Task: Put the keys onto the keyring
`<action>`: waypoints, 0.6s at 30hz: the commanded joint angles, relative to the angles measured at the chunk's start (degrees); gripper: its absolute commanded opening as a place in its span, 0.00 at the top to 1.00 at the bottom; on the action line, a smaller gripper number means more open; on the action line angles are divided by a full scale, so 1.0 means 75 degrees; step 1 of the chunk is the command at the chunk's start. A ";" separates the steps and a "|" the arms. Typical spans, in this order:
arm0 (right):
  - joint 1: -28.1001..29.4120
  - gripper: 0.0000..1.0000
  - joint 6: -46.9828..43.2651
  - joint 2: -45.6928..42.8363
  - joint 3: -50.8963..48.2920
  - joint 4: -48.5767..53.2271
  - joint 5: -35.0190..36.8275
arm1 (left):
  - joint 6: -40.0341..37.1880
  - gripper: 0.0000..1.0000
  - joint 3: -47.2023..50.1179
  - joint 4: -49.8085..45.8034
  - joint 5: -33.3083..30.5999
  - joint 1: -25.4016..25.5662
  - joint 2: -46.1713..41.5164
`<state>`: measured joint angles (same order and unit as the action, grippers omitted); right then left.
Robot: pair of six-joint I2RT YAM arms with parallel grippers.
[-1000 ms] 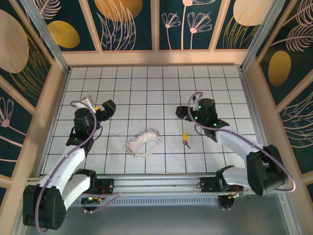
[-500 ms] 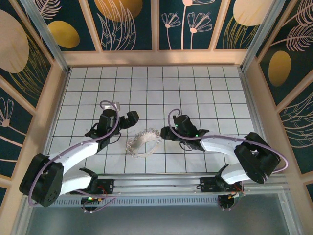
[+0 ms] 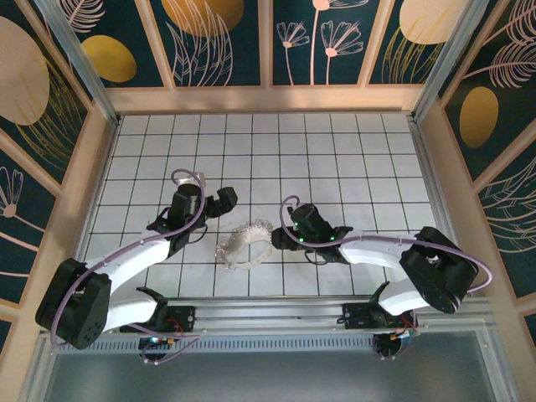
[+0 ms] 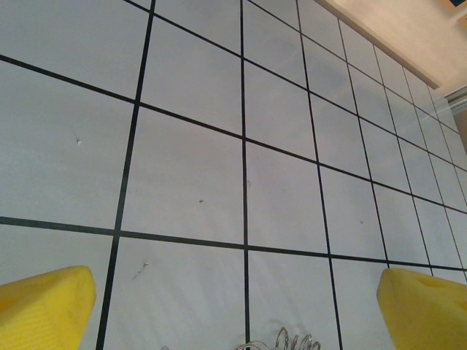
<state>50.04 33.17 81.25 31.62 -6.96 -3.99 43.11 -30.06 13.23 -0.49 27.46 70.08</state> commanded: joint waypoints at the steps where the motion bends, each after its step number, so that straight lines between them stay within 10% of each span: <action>1: 0.0099 0.46 -0.0319 0.0176 0.0246 0.0272 -0.0100 | -0.0096 0.01 -0.0222 -0.0182 0.0024 0.0063 -0.0002; 18: 0.0207 0.51 -0.0661 0.1041 0.0824 0.0100 -0.0147 | -0.0098 0.01 -0.0326 -0.0247 0.0051 0.0065 0.0147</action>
<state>51.11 29.17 87.57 35.57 -5.76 -4.58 43.13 -30.94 11.94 -0.47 27.46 70.76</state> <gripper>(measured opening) 0.491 0.987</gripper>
